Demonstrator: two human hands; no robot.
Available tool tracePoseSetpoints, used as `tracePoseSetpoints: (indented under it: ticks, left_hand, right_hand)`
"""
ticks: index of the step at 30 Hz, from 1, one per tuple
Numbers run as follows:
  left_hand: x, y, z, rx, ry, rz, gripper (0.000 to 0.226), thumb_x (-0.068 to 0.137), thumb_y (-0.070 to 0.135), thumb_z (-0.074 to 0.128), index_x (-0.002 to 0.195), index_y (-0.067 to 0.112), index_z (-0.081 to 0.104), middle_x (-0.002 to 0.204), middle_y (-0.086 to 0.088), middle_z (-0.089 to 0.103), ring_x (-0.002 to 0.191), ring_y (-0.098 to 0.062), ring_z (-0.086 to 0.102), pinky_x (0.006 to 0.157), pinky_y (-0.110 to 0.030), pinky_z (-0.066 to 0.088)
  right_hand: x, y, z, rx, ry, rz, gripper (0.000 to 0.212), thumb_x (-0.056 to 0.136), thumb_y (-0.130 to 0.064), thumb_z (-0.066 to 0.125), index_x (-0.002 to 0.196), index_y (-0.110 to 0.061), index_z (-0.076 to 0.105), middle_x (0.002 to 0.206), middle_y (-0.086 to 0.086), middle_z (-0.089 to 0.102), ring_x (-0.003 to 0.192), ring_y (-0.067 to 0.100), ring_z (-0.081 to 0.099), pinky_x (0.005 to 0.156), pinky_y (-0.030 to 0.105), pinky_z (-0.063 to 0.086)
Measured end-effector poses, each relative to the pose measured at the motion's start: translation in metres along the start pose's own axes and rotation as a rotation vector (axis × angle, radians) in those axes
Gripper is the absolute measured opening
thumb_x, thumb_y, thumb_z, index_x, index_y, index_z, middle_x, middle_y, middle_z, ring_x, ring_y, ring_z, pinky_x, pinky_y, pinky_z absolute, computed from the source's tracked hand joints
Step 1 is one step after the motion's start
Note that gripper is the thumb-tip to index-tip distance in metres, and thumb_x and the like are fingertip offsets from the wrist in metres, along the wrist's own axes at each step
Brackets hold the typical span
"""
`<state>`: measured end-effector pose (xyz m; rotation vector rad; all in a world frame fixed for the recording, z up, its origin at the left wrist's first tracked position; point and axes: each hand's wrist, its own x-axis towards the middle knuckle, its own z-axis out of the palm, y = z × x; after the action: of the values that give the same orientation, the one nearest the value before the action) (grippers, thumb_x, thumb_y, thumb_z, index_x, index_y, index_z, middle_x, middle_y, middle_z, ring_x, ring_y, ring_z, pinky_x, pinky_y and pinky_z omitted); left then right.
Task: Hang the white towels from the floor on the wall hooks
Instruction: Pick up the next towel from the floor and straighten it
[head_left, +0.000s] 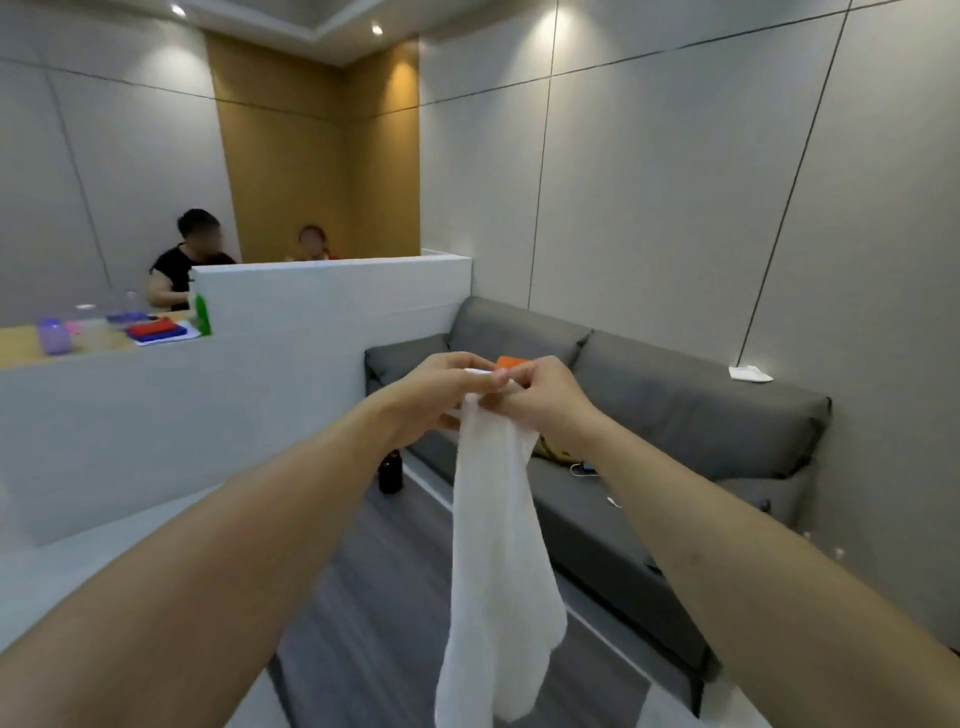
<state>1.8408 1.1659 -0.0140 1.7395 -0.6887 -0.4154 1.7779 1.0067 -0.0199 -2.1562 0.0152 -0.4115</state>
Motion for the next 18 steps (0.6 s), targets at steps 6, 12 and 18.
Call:
tracePoseSetpoints:
  ticks: [6,12,18]
  left_hand:
    - [-0.01,0.003,-0.004,0.284,0.198,-0.087,0.009,0.084,0.031,0.075,0.084,0.022,0.077,0.086,-0.003,0.074,0.084,-0.019,0.072,0.071,-0.032,0.061]
    - [-0.035,0.02,-0.026,0.462,0.308,-0.159,0.009,0.083,0.017,0.076,0.091,0.014,0.074,0.093,-0.008,0.072,0.086,-0.021,0.071,0.072,-0.029,0.061]
    - [-0.048,0.026,-0.066,0.649,0.706,-0.083,0.009,0.084,0.018,0.074,0.079,0.024,0.068,0.089,0.0,0.066,0.087,-0.015,0.062,0.063,-0.02,0.046]
  right_hand:
    - [0.016,0.008,-0.003,-0.191,-0.129,-0.087,0.04,0.053,-0.051,0.088,0.062,-0.019,0.066,0.057,-0.005,0.063,0.053,0.007,0.059,0.05,0.028,0.046]
    - [0.022,0.004,0.002,-0.197,-0.427,-0.11,0.034,0.055,-0.048,0.09,0.06,-0.021,0.069,0.059,-0.002,0.065,0.057,0.013,0.064,0.053,0.03,0.05]
    - [0.05,-0.003,0.014,-0.251,-0.379,-0.174,0.031,0.068,-0.03,0.085,0.062,-0.007,0.064,0.065,0.005,0.059,0.062,0.02,0.06,0.057,0.032,0.048]
